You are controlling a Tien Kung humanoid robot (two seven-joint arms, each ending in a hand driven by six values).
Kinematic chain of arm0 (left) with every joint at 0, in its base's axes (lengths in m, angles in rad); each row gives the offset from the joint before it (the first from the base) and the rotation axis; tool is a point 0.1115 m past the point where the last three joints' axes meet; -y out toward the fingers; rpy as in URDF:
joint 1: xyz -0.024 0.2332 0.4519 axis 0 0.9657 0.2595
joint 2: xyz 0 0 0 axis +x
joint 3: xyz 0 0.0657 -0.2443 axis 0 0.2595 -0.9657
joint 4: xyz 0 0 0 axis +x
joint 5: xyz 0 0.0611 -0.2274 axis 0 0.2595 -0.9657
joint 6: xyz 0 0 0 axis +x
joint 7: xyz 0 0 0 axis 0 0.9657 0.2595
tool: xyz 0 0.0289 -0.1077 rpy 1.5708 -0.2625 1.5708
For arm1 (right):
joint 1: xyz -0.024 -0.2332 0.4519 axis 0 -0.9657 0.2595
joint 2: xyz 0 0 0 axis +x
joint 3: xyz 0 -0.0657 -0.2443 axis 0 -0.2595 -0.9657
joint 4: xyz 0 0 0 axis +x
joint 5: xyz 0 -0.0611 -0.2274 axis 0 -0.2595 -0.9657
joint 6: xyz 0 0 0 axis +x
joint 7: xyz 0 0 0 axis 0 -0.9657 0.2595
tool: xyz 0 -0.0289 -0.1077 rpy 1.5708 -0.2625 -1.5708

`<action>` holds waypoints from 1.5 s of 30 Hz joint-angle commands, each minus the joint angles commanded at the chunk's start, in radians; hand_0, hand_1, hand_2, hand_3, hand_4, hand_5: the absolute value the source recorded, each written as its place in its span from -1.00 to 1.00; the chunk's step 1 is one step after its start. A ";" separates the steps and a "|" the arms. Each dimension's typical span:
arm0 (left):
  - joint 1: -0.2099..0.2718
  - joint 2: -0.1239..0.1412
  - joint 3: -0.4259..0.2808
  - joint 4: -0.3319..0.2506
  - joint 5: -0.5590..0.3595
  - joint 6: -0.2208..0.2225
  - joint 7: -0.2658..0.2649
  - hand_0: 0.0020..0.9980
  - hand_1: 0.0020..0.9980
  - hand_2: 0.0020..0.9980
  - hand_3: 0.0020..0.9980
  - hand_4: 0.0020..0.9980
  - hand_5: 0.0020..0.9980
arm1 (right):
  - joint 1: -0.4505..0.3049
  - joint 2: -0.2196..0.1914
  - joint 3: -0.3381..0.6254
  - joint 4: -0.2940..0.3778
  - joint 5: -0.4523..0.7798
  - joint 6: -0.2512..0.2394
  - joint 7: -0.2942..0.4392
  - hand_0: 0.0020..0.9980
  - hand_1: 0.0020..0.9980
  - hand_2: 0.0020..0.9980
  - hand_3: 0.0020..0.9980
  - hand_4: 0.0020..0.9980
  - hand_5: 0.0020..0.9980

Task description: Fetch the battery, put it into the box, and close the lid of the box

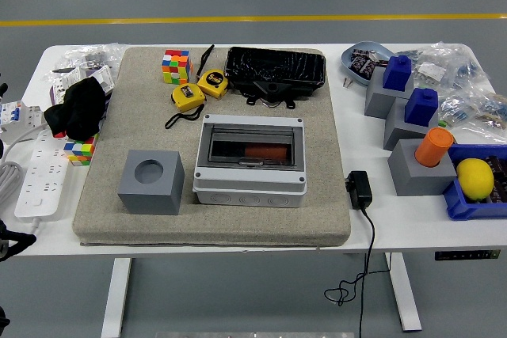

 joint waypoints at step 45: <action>-0.005 -0.003 0.043 0.007 0.012 0.066 -0.058 0.76 0.82 0.78 0.69 1.00 1.00 | 0.007 -0.006 -0.003 -0.001 0.002 0.000 0.001 0.61 0.54 0.48 0.49 0.96 0.32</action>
